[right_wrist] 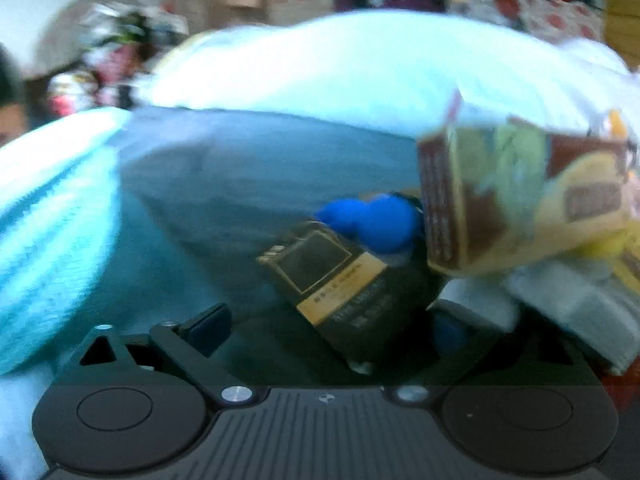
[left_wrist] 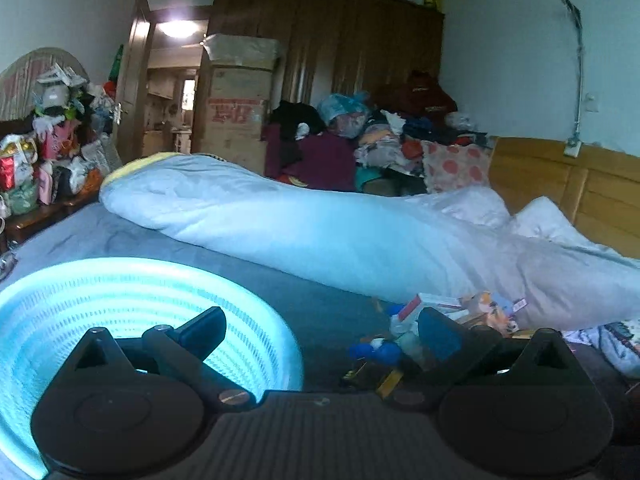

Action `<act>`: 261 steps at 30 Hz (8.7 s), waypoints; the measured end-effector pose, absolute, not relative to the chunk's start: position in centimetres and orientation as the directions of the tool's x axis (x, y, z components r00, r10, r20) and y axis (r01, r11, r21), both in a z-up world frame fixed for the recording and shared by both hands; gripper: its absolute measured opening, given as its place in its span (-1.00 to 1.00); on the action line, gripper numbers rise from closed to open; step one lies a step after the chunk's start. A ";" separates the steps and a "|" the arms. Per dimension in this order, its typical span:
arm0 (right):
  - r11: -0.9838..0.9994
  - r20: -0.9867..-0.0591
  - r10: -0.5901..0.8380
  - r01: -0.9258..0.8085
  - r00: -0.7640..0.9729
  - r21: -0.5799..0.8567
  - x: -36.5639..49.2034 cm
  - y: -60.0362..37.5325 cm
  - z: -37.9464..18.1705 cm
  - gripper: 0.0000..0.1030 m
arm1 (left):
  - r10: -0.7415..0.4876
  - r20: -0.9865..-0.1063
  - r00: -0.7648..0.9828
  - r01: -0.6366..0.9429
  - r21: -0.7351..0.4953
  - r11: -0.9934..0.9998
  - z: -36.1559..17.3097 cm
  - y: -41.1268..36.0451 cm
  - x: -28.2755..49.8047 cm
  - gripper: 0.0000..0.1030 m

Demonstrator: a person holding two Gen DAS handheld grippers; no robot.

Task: Organize objects

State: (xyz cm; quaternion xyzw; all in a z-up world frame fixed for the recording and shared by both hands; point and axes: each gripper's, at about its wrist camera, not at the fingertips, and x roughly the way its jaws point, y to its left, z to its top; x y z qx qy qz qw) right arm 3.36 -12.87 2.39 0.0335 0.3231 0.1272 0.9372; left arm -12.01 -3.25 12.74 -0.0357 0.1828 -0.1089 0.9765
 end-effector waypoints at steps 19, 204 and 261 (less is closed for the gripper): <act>0.982 -0.785 0.036 0.122 0.619 0.141 -12.0 -27.6 2.6 0.42 | -0.366 -0.382 0.848 0.356 -0.101 0.929 10.9 -8.4 -9.9 0.99; 0.986 -0.622 -0.118 0.166 0.774 0.020 5.7 -27.1 -2.7 1.00 | -0.332 -0.534 0.777 0.393 0.000 0.919 5.9 -11.2 -0.2 -0.34; 0.718 -0.421 0.688 -0.641 0.592 0.272 10.7 5.2 23.0 0.00 | 0.165 -0.613 0.773 -0.295 -0.117 0.948 18.3 25.6 -1.9 -0.35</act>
